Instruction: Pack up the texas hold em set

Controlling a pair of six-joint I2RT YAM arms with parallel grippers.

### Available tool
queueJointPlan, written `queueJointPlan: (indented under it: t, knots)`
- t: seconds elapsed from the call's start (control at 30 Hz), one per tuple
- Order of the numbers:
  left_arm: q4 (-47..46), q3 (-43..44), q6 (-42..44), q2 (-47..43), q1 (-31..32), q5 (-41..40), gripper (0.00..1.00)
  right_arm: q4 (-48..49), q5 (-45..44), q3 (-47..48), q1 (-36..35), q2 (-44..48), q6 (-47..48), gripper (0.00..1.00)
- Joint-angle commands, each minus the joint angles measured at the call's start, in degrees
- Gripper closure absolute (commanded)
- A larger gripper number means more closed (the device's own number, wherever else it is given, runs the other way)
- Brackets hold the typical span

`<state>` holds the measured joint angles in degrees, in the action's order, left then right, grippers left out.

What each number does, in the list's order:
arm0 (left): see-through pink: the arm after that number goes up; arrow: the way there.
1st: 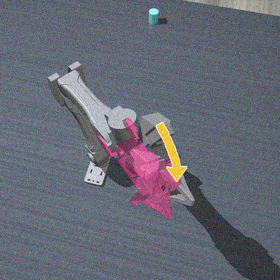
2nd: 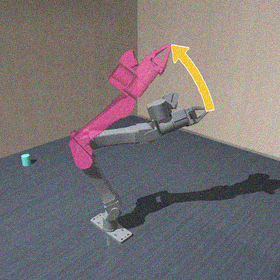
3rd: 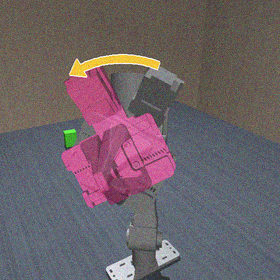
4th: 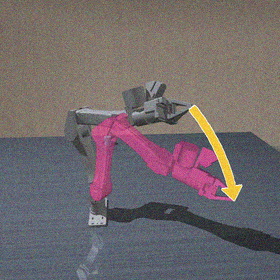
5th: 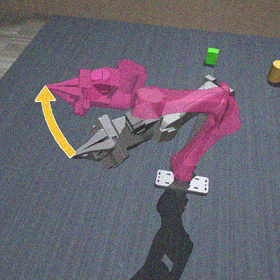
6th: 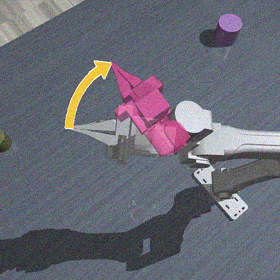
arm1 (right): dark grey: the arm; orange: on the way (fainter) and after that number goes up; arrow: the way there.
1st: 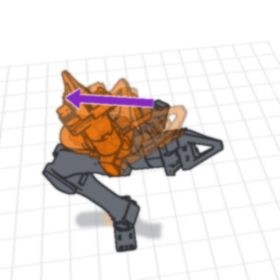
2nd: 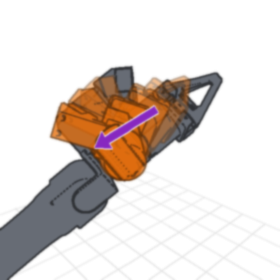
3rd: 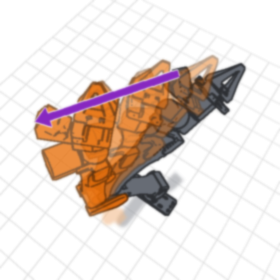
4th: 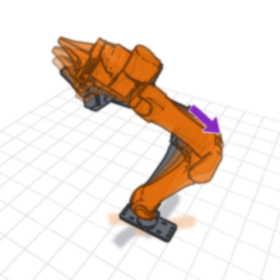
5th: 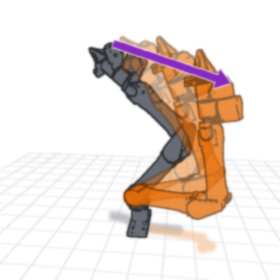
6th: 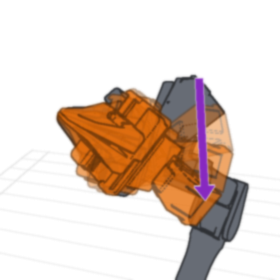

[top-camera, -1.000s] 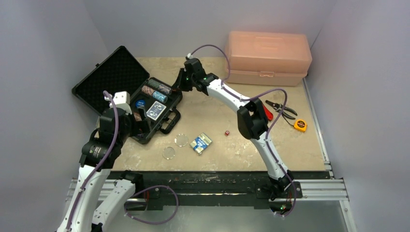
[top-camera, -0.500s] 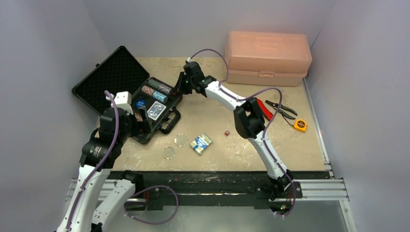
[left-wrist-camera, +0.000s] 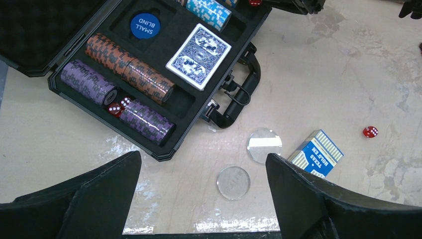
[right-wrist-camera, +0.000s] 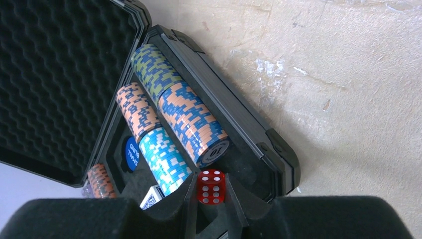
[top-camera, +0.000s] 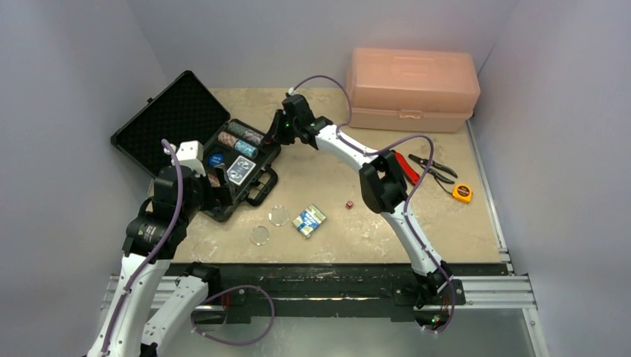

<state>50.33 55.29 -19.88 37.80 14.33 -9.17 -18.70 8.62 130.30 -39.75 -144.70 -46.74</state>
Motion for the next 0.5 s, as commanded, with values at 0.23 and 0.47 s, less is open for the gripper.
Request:
queueJointPlan:
  t: [0.23,0.47]
  knots:
    - [-2.0,1.1,1.2,-0.1,0.5,0.4,0.04,2.7,0.9,2.5,-0.2,-0.2,-1.9,0.54]
    - [-2.0,1.2,1.1,-0.1,0.5,0.2,0.04,2.8,0.6,2.4,-0.2,0.0,-1.9,0.37]
